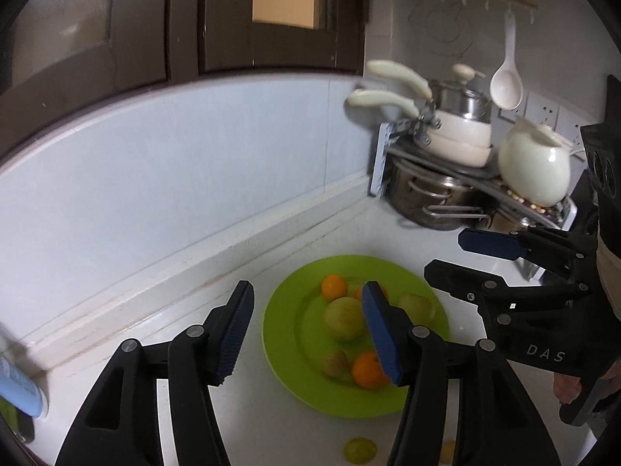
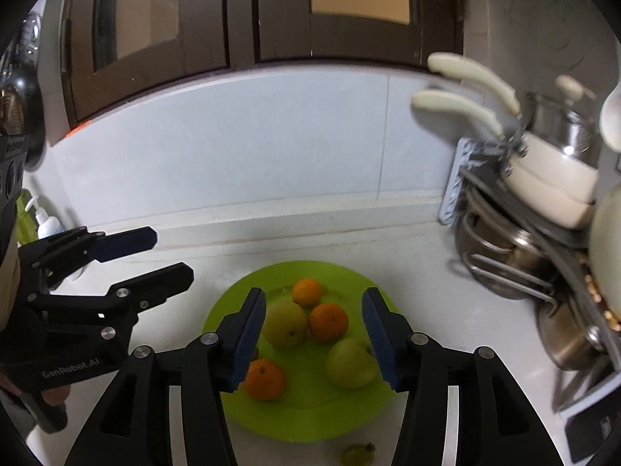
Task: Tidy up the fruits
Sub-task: 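Move both open tools back toward the loose fruits on the counter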
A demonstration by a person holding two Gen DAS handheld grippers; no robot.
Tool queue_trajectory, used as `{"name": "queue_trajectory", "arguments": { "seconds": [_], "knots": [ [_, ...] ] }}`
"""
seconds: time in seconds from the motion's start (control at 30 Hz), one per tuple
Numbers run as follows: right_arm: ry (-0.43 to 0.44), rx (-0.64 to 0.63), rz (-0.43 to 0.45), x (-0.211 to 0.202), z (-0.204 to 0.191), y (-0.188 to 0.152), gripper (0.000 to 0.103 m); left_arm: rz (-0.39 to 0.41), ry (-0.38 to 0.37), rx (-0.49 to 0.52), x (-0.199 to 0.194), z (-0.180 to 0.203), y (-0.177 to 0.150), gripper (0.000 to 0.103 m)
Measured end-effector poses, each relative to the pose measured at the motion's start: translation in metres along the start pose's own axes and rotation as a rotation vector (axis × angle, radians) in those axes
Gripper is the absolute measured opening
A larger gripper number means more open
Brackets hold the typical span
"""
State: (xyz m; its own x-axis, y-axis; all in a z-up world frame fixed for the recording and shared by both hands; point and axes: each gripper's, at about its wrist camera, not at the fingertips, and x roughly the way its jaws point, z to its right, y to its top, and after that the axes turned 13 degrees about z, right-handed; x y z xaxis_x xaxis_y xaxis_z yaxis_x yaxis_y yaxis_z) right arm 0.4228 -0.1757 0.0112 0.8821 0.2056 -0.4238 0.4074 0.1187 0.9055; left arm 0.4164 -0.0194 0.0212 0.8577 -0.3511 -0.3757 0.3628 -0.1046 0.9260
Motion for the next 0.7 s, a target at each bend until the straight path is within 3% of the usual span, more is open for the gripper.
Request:
{"name": "queue_trajectory", "arguments": {
  "seconds": [0.27, 0.7],
  "knots": [
    [-0.029, -0.008, 0.051, -0.05, -0.014, 0.0, 0.053, 0.057, -0.013, 0.007, -0.041, 0.011, 0.003, 0.064],
    [-0.067, -0.004, 0.075, -0.111, -0.037, -0.016, 0.053, 0.082, -0.054, 0.036, -0.09, 0.022, -0.008, 0.068]
  ]
}}
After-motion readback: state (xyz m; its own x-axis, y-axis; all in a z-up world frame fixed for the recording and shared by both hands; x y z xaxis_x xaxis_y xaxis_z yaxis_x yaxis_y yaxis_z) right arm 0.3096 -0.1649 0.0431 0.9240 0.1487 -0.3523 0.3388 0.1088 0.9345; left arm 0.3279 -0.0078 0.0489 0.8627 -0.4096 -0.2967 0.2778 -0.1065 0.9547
